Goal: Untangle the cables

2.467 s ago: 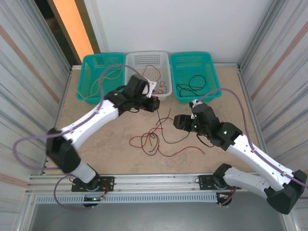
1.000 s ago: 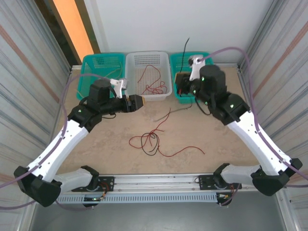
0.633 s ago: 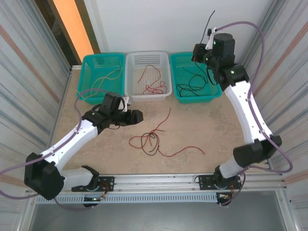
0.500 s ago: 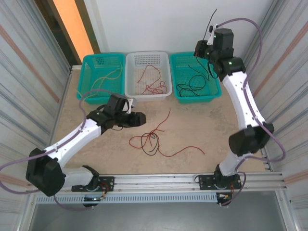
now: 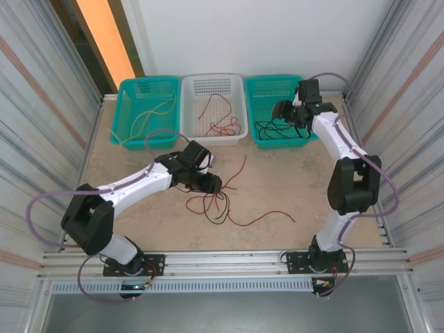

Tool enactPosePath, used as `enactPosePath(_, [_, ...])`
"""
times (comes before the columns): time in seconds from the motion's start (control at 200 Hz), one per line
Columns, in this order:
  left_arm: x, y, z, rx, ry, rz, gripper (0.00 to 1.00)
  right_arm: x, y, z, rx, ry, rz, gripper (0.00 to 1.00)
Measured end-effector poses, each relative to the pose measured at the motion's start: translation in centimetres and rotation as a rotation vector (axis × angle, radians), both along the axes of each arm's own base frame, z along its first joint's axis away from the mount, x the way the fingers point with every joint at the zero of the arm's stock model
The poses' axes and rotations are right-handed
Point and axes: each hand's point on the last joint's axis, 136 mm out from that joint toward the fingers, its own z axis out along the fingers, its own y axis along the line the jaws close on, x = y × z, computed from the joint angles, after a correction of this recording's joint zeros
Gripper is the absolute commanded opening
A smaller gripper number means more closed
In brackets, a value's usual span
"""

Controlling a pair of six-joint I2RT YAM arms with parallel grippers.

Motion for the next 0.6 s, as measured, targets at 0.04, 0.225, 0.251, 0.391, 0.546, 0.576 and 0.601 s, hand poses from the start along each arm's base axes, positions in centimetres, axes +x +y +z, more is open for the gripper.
enactPosePath(0.04, [0.1,-0.1,-0.5,0.014,0.012,-0.008,0.48,-1.5,0.6,0.5,0.004,-0.006,0.013,0.63])
enactPosePath(0.225, [0.7,-0.9,-2.7,0.055,0.067,-0.040,0.35,-8.4,4.9,6.1,0.011,-0.163,0.128,0.64])
enactPosePath(0.251, [0.7,-1.1,-3.0,0.058,0.076,-0.043,0.34,-9.3,5.5,6.8,0.016,-0.186,0.146,0.64])
enactPosePath(0.391, [0.6,-2.0,-4.1,0.066,0.102,-0.074,0.22,-12.9,6.6,7.9,0.029,-0.238,0.184,0.64])
enactPosePath(0.546, [0.0,-2.9,-3.8,0.046,0.112,-0.102,0.11,-15.4,6.7,6.0,0.013,-0.201,0.185,0.64])
enactPosePath(0.576, [-0.1,-3.0,-3.8,0.043,0.112,-0.106,0.09,-15.9,6.7,5.7,0.011,-0.192,0.186,0.65])
enactPosePath(0.601, [-0.1,-3.0,-3.7,0.040,0.113,-0.108,0.06,-16.2,6.7,5.4,0.010,-0.187,0.186,0.65])
